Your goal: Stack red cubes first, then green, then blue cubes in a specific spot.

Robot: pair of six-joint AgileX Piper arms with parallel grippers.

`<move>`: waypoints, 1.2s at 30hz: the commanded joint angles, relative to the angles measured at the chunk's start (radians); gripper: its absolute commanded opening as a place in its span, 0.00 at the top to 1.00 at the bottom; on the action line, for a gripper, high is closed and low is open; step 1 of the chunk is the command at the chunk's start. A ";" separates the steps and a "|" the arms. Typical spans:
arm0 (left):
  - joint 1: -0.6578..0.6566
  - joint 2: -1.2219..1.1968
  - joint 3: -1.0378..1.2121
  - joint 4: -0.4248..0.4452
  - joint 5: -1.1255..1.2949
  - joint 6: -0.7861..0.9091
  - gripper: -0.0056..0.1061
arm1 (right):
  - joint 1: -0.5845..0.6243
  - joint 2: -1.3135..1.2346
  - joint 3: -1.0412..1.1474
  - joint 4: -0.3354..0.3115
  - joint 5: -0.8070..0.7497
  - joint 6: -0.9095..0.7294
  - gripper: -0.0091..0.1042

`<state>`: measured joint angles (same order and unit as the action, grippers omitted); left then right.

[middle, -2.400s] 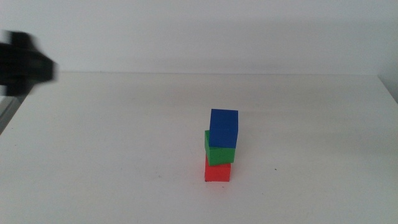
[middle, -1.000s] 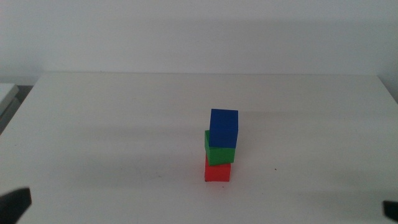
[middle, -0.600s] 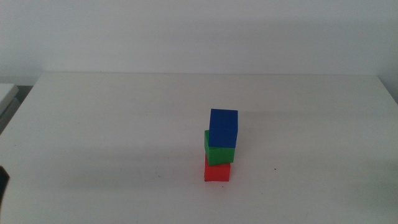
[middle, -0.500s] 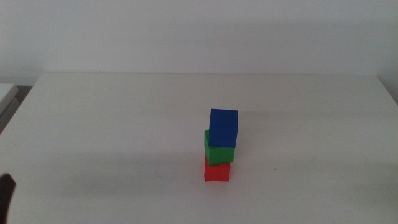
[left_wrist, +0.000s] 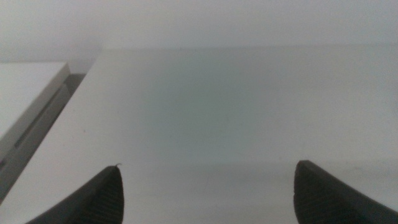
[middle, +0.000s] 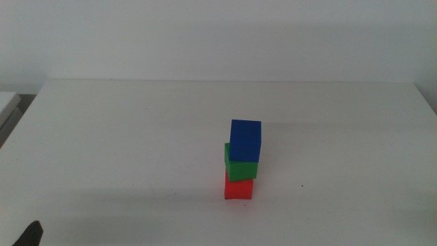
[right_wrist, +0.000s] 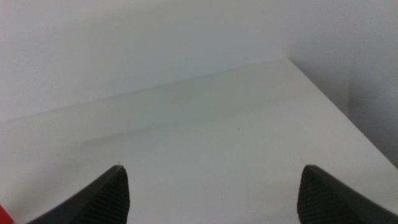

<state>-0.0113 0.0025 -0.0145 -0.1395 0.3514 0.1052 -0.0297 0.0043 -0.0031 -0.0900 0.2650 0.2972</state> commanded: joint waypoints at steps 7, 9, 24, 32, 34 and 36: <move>0.000 -0.002 0.014 0.000 -0.030 0.000 0.11 | -0.008 -0.004 0.003 -0.009 -0.052 -0.006 0.22; 0.000 -0.002 0.014 0.000 -0.030 0.000 0.11 | -0.008 -0.004 0.003 -0.009 -0.052 -0.006 0.22; 0.000 -0.002 0.014 0.000 -0.032 0.000 0.11 | 0.012 -0.004 0.003 0.082 -0.156 -0.437 0.15; 0.000 -0.002 0.014 0.002 -0.032 0.000 0.11 | 0.012 -0.004 0.003 0.078 -0.159 -0.416 0.15; 0.001 -0.002 0.014 0.000 -0.034 0.000 0.11 | 0.012 -0.004 0.003 0.078 -0.159 -0.416 0.15; 0.001 -0.002 0.014 -0.009 -0.034 0.000 0.11 | 0.012 -0.004 0.003 0.078 -0.159 -0.398 0.15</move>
<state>-0.0113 0.0025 0.0002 -0.1395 0.3308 0.1052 -0.0214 0.0043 -0.0031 -0.0125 0.1131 -0.1055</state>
